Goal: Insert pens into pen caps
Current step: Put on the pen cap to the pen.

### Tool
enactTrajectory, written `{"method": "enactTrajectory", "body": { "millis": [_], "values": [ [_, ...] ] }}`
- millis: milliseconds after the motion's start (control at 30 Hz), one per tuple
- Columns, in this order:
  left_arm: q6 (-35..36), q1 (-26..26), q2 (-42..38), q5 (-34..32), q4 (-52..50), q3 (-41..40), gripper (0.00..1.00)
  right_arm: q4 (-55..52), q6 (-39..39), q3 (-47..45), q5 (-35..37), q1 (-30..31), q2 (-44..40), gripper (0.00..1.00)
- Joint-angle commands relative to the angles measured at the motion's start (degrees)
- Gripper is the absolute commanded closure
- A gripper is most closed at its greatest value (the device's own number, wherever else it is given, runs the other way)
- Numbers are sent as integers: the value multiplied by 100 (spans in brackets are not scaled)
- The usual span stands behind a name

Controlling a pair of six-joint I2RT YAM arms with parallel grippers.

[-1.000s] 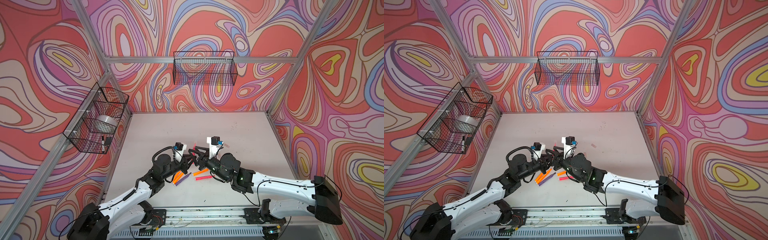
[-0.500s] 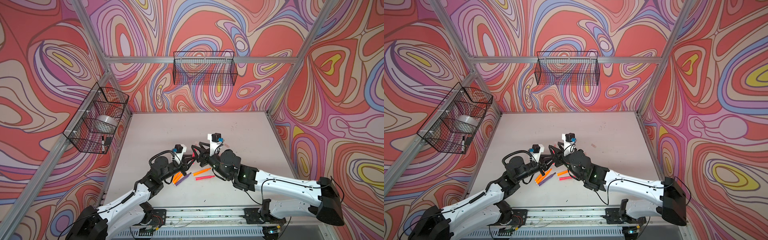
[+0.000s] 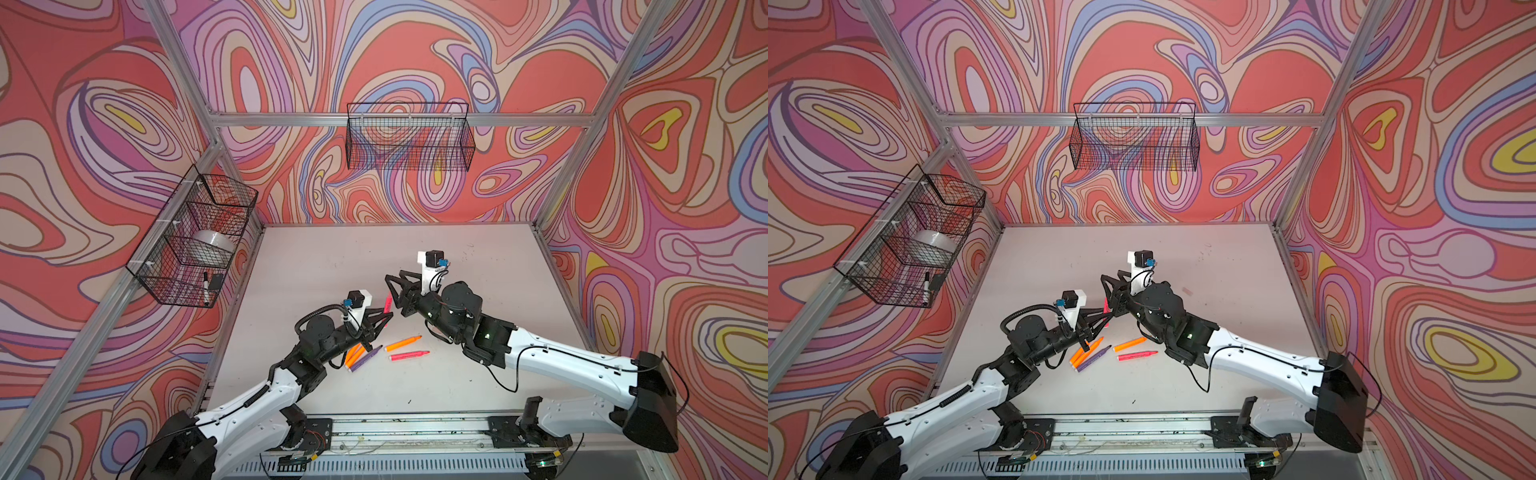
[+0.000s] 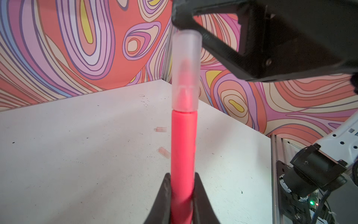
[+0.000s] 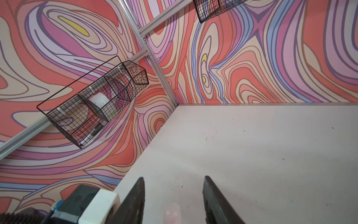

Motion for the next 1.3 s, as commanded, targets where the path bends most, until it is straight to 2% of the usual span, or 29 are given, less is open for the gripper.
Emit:
{"method": "enactTrajectory", "body": {
  "millis": [0,133,733,967,1133,1267],
  "values": [
    [135,2,-25,-108,256,-36,100,102,173,123,-487,-29,142,53],
    [135,2,-25,-126,243,-10,100,200,252,103,-635,-49,257,57],
    [82,2,209,-342,97,194,100,349,134,-155,-750,-66,350,100],
    [26,2,336,-732,-54,461,100,707,187,-645,-973,-69,328,100],
    [36,19,291,-1109,-469,868,100,1281,387,-1214,-1268,-58,386,100],
    [-18,125,239,-1168,-776,1268,100,1701,468,-1604,-1285,-14,345,100]
  ]
}}
